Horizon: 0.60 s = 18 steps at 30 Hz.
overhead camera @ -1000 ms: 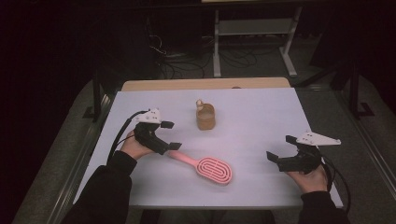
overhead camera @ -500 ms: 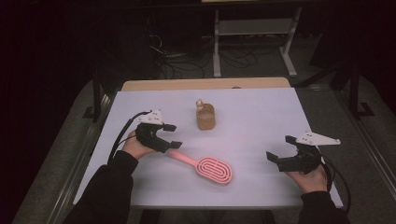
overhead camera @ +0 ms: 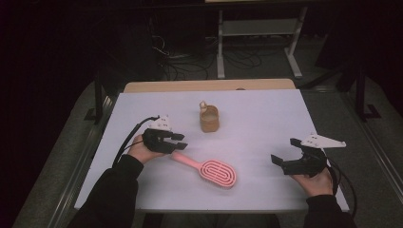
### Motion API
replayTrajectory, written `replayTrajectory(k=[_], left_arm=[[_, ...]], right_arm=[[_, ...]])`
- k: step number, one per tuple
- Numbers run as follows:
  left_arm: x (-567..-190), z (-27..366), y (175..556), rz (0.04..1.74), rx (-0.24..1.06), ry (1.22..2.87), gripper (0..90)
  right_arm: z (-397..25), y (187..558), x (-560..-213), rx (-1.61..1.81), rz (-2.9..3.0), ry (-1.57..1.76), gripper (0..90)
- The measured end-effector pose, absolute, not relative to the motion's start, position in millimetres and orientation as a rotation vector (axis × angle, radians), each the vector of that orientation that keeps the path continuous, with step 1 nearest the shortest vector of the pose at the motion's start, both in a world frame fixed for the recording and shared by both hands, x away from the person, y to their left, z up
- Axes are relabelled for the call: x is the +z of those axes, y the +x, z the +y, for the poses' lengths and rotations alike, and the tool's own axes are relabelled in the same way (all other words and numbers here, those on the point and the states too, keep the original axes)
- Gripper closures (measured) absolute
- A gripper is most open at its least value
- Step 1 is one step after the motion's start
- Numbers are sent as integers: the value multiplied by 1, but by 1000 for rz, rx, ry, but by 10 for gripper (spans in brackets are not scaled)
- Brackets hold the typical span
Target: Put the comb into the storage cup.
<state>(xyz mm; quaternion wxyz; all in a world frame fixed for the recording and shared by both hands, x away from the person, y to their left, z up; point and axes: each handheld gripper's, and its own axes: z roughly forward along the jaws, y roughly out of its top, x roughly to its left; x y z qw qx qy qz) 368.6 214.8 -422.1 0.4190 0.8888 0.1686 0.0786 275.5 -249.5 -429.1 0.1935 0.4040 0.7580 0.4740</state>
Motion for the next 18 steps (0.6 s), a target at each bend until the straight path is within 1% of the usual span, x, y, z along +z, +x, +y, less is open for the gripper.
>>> replayTrajectory(k=[1, 2, 4, 7, 10, 14, 18], left_arm=[[-423, 215, 369, 427, 203, 2233, 661], [-423, 215, 370, 431, 209, 2237, 705], [-424, 215, 371, 433, 204, 2243, 736], [-425, 215, 372, 430, 206, 2259, 837], [-428, 215, 372, 432, 208, 2265, 899], [-432, 211, 372, 407, 219, 2309, 900], [-436, 209, 373, 387, 197, 2349, 900]], right_arm=[[-250, 275, -429, 1330, 2127, 1133, 0], [-250, 276, -429, 1330, 2126, 1135, 0], [-250, 276, -429, 1331, 2125, 1136, 0], [-250, 276, -429, 1330, 2128, 1134, 0], [-249, 276, -429, 1330, 2131, 1134, 0], [-250, 276, -430, 1330, 2131, 1136, 0], [-250, 276, -430, 1332, 2130, 1136, 0]])
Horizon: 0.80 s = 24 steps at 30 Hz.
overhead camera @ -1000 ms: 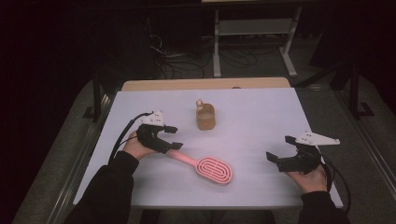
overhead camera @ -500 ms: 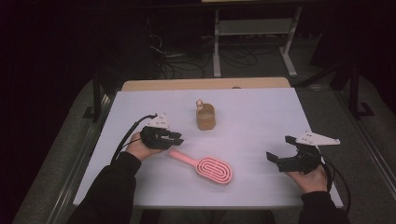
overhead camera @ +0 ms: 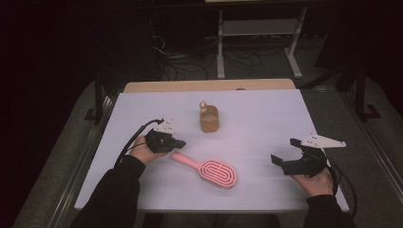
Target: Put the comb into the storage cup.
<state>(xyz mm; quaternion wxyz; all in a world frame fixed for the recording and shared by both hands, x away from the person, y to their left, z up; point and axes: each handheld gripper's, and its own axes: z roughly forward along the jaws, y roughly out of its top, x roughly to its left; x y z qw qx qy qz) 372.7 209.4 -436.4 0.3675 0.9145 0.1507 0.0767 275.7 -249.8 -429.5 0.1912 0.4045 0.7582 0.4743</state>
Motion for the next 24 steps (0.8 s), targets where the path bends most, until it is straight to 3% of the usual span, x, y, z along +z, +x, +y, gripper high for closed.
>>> replayTrajectory(k=[24], left_arm=[[-450, 212, 367, 337, 158, 2444, 900]], right_arm=[[-250, 275, -430, 1335, 2129, 1132, 0]])
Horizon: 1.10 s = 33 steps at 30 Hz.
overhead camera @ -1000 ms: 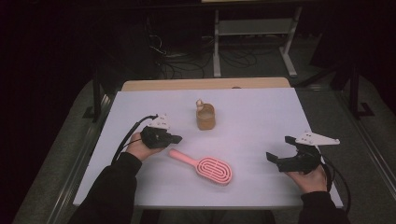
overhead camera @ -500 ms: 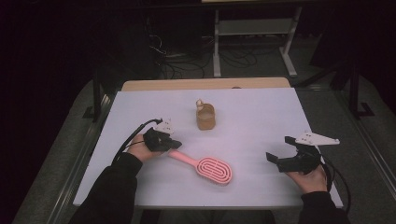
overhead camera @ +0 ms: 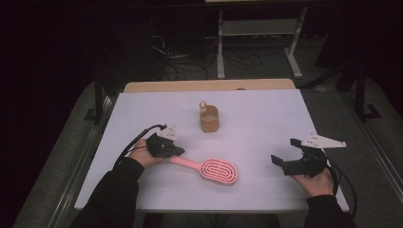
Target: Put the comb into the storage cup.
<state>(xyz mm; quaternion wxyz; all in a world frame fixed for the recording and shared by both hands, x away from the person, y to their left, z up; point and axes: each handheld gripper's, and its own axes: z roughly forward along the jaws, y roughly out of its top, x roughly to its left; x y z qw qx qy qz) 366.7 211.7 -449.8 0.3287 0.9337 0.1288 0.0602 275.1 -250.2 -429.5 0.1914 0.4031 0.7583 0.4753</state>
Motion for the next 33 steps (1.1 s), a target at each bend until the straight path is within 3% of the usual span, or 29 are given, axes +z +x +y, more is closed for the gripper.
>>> replayTrajectory(k=[33], left_arm=[[-449, 222, 344, 283, 108, 2475, 900]], right_arm=[[-250, 276, -431, 1327, 2138, 1138, 0]])
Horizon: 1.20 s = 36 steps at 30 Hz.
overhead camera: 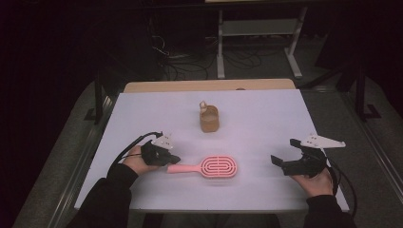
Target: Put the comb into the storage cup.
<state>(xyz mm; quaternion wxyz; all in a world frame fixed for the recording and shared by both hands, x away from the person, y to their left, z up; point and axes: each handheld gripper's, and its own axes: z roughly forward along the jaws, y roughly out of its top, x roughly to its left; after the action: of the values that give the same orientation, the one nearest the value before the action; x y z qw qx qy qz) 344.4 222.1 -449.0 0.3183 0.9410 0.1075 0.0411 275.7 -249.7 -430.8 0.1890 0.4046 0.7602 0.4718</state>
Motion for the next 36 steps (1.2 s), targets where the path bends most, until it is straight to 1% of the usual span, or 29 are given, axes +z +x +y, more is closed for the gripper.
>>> replayTrajectory(k=[8, 13, 24, 30, 36], left_arm=[[-447, 226, 339, 274, 100, 2507, 900], [-440, 231, 334, 248, 147, 2525, 900], [-420, 240, 329, 239, 189, 2547, 900], [-410, 236, 329, 233, 194, 2548, 898], [-404, 228, 330, 257, 169, 2539, 882]], right_arm=[[-250, 276, -431, 1327, 2138, 1140, 0], [-250, 276, -431, 1327, 2137, 1139, 0], [-249, 275, -431, 1326, 2139, 1140, 0], [-250, 275, -431, 1325, 2137, 1143, 0], [-250, 275, -431, 1326, 2136, 1141, 0]])
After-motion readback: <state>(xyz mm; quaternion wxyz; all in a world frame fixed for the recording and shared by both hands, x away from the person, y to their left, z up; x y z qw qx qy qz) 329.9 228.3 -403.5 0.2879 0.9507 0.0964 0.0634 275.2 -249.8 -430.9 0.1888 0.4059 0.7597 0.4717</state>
